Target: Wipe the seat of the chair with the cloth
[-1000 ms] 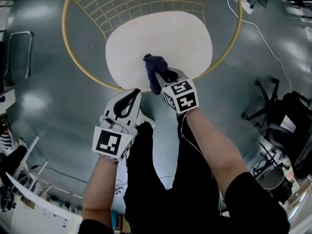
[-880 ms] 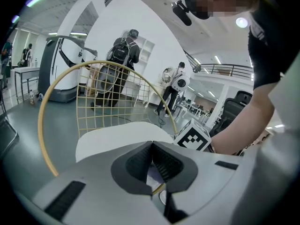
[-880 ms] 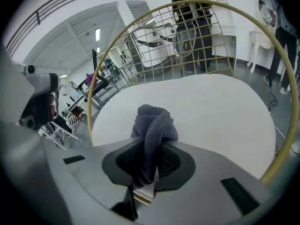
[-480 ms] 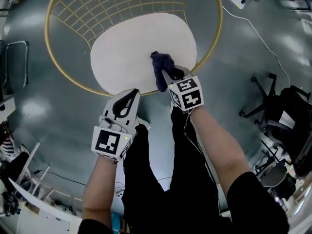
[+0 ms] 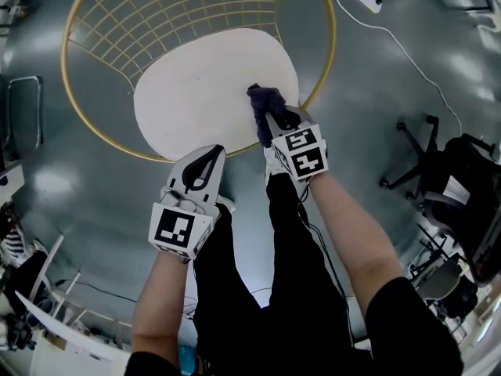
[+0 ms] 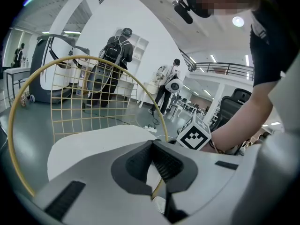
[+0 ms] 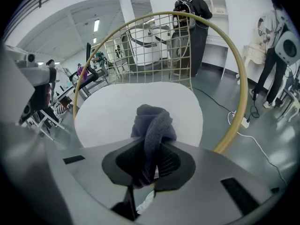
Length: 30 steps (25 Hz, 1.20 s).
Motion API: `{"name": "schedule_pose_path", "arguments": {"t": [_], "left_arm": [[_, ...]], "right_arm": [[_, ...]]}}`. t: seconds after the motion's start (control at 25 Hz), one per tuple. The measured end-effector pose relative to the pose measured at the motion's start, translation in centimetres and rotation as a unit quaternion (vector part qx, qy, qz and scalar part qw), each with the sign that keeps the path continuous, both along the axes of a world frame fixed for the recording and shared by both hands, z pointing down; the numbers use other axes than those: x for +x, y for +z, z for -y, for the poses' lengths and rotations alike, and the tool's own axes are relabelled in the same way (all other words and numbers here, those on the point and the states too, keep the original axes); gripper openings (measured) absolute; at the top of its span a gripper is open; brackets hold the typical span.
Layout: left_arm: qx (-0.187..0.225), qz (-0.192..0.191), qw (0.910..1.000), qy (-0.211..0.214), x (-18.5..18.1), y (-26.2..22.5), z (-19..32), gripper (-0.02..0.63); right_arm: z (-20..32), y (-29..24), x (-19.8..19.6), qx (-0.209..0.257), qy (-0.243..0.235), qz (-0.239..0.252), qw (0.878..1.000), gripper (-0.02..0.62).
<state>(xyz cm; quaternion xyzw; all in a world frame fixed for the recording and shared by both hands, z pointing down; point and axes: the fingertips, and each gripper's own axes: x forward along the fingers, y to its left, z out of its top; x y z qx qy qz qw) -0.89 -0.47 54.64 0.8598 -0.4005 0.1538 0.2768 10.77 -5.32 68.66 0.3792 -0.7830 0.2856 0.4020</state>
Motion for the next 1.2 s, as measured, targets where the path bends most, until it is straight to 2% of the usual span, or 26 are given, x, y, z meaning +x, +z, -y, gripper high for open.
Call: {"name": "schedule_pose_path", "arguments": {"t": [0.6, 0.84, 1.04, 1.2], "left_arm": [[0.004, 0.001, 1.0000, 0.000, 2.9, -1.5, 0.2, 0.017], [0.006, 0.000, 1.0000, -0.005, 3.0, -1.6, -0.6, 0.017], [0.004, -0.001, 0.9999, -0.015, 1.7, -1.3, -0.5, 0.017], [0.004, 0.001, 0.9997, -0.024, 0.7, -1.2, -1.0, 0.017]], "right_arm": [[1.7, -2.5, 5.7, 0.037, 0.040, -0.076, 0.996, 0.063], [1.6, -2.7, 6.2, 0.035, 0.063, -0.072, 0.995, 0.063], [2.4, -3.5, 6.5, 0.051, 0.076, -0.069, 0.993, 0.061], [2.4, -4.7, 5.6, 0.058, 0.075, -0.040, 0.995, 0.061]]}}
